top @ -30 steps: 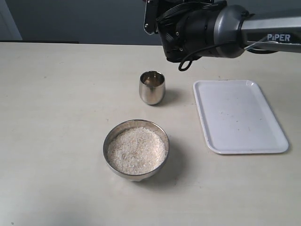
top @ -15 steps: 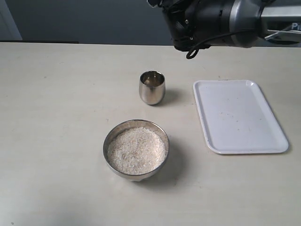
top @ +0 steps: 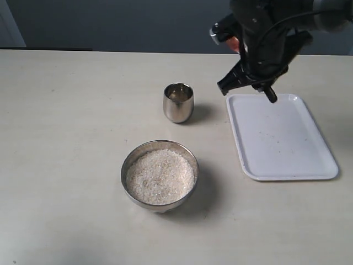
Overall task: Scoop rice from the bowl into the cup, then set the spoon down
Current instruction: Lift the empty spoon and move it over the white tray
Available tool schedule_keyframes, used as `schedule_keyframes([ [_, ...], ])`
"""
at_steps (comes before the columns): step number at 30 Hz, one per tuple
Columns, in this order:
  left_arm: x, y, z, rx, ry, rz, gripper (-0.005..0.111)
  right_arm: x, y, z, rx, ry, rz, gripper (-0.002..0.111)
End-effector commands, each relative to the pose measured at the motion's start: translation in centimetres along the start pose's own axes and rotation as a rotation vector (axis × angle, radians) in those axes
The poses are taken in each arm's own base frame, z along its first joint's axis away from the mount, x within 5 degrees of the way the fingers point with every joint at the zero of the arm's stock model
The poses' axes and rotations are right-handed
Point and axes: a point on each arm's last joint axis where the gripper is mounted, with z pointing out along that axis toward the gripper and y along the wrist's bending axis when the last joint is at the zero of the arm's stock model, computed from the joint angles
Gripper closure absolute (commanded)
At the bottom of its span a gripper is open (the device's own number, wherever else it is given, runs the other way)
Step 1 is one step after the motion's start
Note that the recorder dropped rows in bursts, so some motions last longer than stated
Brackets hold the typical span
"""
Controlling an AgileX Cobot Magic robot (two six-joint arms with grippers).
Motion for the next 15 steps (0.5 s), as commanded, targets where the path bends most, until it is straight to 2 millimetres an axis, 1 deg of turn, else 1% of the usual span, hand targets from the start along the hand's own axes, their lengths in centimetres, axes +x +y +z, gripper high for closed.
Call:
schedule_keyframes([
  [1,-0.2,0.0,-0.1,0.004,-0.015,-0.010,0.106,1.2,-2.6,1.2,-0.240,0.126,0.147,0.109],
  [4,-0.2,0.0,-0.1,0.004,-0.015,-0.010,0.106,1.8,-4.4,2.3,-0.321,0.186,0.222,0.109],
  [6,-0.2,0.0,-0.1,0.004,-0.015,-0.010,0.106,2.4,-5.7,3.3,-0.332,0.234,0.258,0.109],
  [10,-0.1,0.0,-0.1,0.004,-0.013,-0.010,0.106,3.3,-7.4,4.9,-0.328,0.309,0.294,0.109],
  [13,-0.1,0.0,-0.1,0.004,-0.010,-0.010,0.106,3.6,-7.9,5.8,-0.349,0.342,0.304,0.109],
  [15,-0.1,0.0,-0.1,0.004,-0.010,-0.010,0.106,3.8,-7.6,6.4,-0.406,0.367,0.289,0.109],
])
